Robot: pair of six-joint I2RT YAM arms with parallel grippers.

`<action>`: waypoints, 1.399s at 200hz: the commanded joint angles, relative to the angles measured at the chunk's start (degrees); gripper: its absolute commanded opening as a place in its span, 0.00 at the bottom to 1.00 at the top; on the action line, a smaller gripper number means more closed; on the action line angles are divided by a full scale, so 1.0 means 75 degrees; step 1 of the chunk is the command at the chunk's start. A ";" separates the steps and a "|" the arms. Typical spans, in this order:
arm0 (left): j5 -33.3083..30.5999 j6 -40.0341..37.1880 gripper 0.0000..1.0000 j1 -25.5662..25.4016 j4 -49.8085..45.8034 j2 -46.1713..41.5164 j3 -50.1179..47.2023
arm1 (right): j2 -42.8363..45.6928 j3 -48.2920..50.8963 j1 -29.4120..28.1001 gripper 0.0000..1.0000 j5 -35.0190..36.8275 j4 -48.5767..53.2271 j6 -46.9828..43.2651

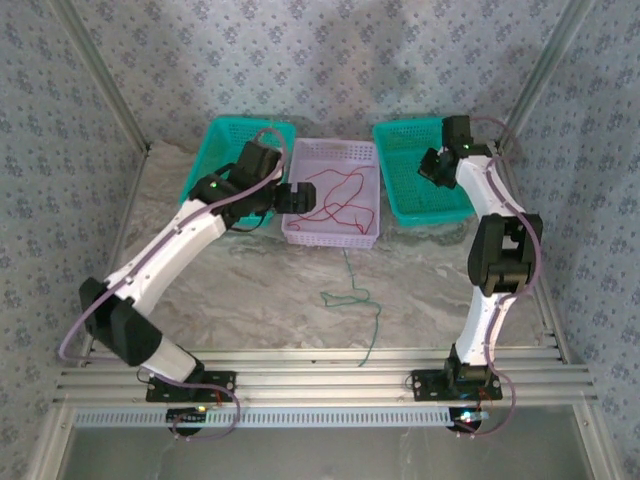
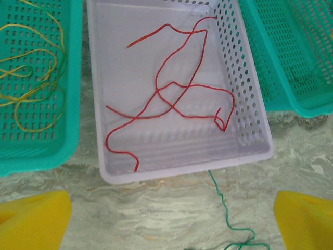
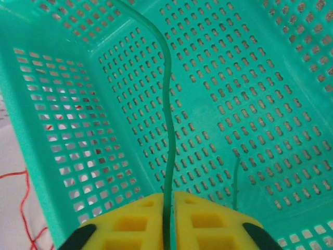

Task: Untangle the cables

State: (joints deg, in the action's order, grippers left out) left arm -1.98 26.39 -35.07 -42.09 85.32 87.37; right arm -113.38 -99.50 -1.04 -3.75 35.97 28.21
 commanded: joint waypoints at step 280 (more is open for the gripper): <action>-0.0508 -0.0161 1.00 0.0706 0.0740 -0.2435 -0.2356 | 0.4789 0.6627 -0.5988 0.62 0.0941 -0.0032 0.0174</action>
State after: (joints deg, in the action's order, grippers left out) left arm -4.60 25.96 -30.20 -37.43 68.45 70.11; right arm -74.28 -51.79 -44.88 0.75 36.95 26.35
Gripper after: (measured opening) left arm 0.996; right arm 0.631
